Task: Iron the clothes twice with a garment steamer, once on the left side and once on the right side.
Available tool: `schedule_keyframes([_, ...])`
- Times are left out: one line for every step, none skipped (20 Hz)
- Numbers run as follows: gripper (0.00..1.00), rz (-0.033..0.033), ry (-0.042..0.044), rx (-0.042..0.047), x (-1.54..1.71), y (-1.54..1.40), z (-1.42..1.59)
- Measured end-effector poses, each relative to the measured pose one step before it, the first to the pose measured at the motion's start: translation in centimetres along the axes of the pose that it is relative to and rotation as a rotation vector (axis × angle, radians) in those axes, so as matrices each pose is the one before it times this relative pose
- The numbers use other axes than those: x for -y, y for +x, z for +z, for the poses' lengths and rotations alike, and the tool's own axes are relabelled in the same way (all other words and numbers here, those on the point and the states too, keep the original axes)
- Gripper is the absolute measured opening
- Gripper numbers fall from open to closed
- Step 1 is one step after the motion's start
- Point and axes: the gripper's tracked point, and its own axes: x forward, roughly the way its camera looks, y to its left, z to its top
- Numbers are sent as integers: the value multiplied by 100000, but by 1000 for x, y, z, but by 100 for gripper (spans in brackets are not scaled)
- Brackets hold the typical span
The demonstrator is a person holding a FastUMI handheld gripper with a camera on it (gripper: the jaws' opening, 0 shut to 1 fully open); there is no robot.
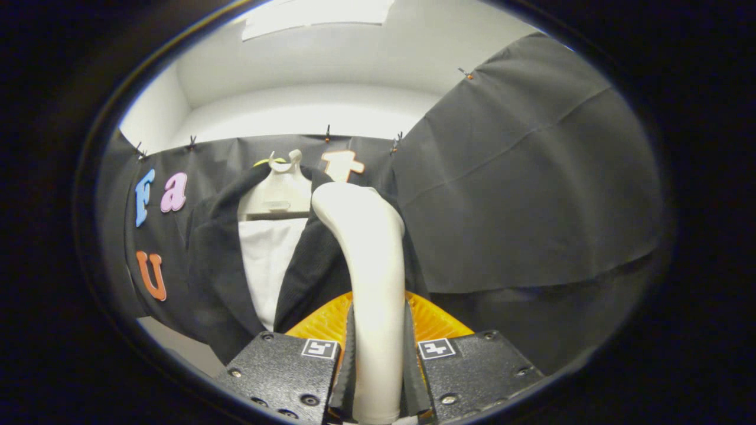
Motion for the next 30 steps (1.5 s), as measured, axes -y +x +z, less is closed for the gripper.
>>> schedule_keyframes([36,1059,-139,1237,99,734,756])
schedule_keyframes([36,-7,-1299,409,334,1114,506])
schedule_keyframes([36,-112,-1357,-790,99,830,226])
schedule_keyframes([36,1670,74,330,-269,608,495])
schedule_keyframes([37,1629,12,229,-383,297,429])
schedule_keyframes([37,380,-1028,698,-207,405,361])
schedule_keyframes([36,278,-1630,952,-253,312,300])
schedule_keyframes([36,615,-1314,1248,-441,246,93])
schedule_keyframes([36,1008,-1363,-233,-513,114,-325])
schedule_keyframes([36,302,-1897,-2468,-431,93,-1206])
schedule_keyframes([36,546,-690,-2695,-344,-38,-1166])
schedule_keyframes([36,-671,-1062,-1678,-311,-168,-1011])
schedule_keyframes([36,-1576,-2335,589,141,138,-190])
schedule_keyframes([36,-151,-1173,-1093,-53,-120,-621])
schedule_keyframes([36,-306,-342,-184,-116,-204,-193])
schedule_keyframes([36,-377,-542,229,7,-156,46])
schedule_keyframes([37,-367,-443,-571,-7,-167,-156])
schedule_keyframes([37,-315,-137,-109,19,-220,-254])
schedule_keyframes([36,79,-78,-754,-107,-226,-294])
schedule_keyframes([36,355,147,-927,-118,-212,-485])
schedule_keyframes([36,181,147,-1156,-96,-287,-537])
schedule_keyframes([36,-406,53,-1134,-116,-66,-766])
schedule_keyframes([36,-506,-1274,-1483,-118,-131,-949])
schedule_keyframes([36,-1010,-2204,-1015,-119,-48,-966])
schedule_keyframes([37,-245,-1247,-809,-123,-243,-749])
schedule_keyframes([37,-74,-380,-937,30,-184,-487])
schedule_keyframes([37,-214,-141,-718,148,-208,-397])
schedule_keyframes([37,-225,-8,-638,105,-70,-327])
schedule_keyframes([37,-279,-170,-677,88,-153,-398])
schedule_keyframes([37,-347,-685,-485,-13,-77,-407])
